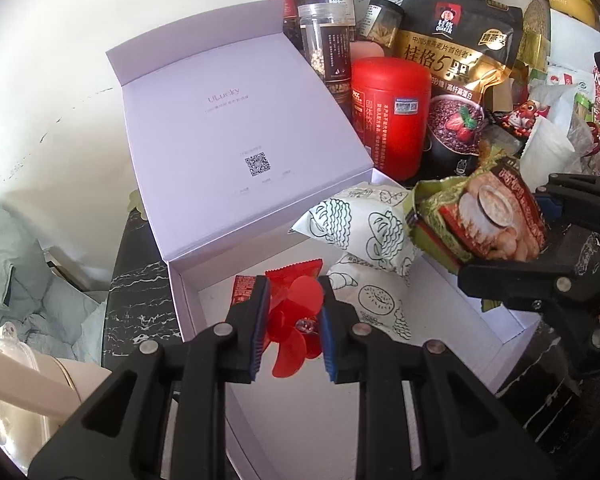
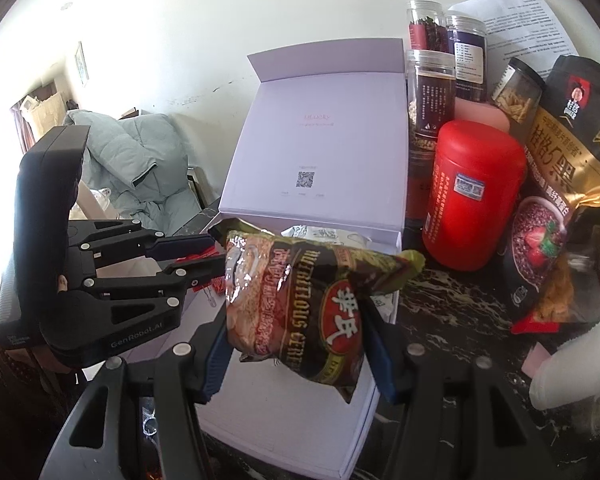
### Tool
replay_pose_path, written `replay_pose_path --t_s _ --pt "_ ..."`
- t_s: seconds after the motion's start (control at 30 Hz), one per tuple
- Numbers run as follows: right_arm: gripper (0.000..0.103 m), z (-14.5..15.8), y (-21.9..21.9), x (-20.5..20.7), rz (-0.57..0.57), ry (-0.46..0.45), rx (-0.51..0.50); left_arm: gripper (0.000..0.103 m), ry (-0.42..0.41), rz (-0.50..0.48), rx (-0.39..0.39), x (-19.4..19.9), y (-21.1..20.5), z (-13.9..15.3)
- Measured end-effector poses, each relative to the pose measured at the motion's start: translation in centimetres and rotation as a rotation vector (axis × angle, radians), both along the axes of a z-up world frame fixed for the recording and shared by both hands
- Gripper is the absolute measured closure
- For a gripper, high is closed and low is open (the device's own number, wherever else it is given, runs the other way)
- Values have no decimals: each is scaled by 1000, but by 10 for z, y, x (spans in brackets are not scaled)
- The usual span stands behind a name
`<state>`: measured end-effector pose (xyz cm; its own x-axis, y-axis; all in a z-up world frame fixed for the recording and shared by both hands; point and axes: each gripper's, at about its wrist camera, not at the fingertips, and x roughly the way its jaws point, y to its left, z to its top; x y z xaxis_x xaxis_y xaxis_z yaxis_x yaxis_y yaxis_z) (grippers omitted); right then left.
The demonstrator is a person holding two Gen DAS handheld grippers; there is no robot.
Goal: Organize objects
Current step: 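Carry pinwheel into lavender box with left gripper while right carries cereal bag there, then open left gripper to drop pinwheel while right lowers and releases cereal bag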
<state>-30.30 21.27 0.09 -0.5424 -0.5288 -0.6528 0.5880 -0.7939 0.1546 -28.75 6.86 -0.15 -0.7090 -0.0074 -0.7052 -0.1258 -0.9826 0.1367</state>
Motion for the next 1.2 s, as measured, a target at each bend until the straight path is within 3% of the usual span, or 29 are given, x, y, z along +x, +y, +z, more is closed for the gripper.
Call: replay_pose_path --t_s 0.3,0.83,1.2 --pt "43 -33 5 1 1 -68 11 81 -34 48 -35 -10 -2 -23" --pt "43 -47 -23 3 56 -103 43 81 -143 62 10 -20 -8 -42" --pt "43 -55 -21 -4 2 -120 39 81 -205 60 30 -24 -9 -49"
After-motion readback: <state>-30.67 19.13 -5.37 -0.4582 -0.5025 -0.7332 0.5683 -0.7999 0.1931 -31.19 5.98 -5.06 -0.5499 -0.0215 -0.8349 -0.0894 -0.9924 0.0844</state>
